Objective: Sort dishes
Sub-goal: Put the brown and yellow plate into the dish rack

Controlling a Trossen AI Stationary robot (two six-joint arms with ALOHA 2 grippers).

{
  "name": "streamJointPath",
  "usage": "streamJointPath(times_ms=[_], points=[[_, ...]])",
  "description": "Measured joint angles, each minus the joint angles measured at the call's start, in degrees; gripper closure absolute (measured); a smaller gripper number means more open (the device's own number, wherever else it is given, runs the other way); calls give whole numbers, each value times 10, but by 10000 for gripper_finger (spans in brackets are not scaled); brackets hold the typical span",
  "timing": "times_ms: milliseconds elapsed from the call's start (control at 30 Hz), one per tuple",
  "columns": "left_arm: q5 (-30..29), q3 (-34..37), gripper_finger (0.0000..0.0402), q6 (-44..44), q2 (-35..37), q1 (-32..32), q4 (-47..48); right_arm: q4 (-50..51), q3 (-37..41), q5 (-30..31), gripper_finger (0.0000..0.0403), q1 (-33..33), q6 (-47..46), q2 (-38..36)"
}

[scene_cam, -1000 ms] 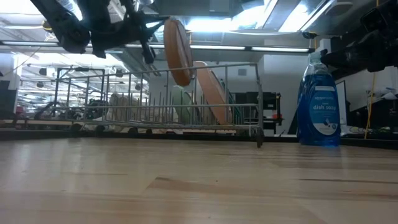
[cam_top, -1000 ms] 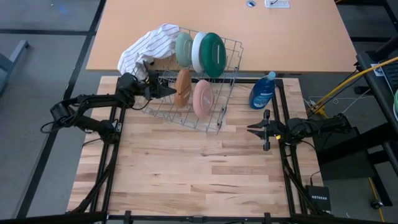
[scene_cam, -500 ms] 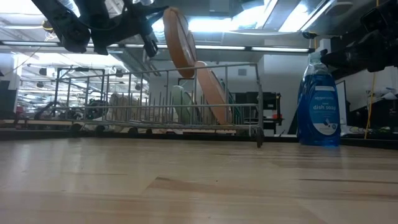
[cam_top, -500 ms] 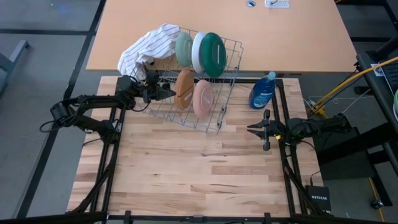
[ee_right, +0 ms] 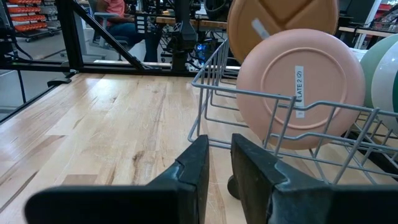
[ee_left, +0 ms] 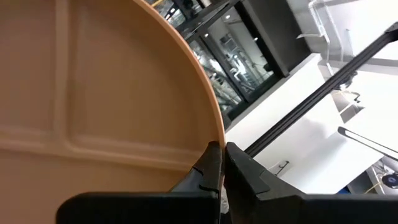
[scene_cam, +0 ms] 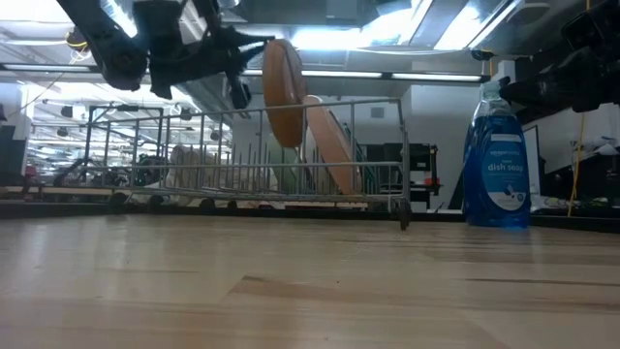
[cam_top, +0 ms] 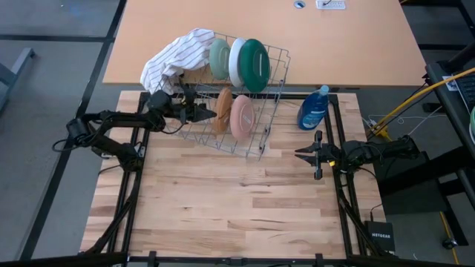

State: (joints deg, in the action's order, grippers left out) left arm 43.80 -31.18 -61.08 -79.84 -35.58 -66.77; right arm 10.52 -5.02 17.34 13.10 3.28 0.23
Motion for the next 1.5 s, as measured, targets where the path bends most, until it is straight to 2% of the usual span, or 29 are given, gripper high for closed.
streamJointPath(times_ms=[200, 500, 667, 1000, 1233, 1500], points=[[0, 0, 401, 0, -53, 7, -3, 0, 0, 0, 331, 0, 0, 0], [-1, 0, 401, -14, -78, -4, -2, 0, 0, 0, 331, 0, 0, 0], [-44, 0, 400, -27, -79, -15, 7, 0, 0, 0, 331, 0, 0, 0], [-180, -2, 392, -118, -77, -29, 67, 0, 0, 0, 331, 0, 0, 0], [-195, -2, 391, -123, -77, -29, 69, 0, 0, 0, 331, 0, 0, 0], [-193, -1, 345, -75, -78, -29, 74, 0, 0, 0, 331, 0, 0, 0]])
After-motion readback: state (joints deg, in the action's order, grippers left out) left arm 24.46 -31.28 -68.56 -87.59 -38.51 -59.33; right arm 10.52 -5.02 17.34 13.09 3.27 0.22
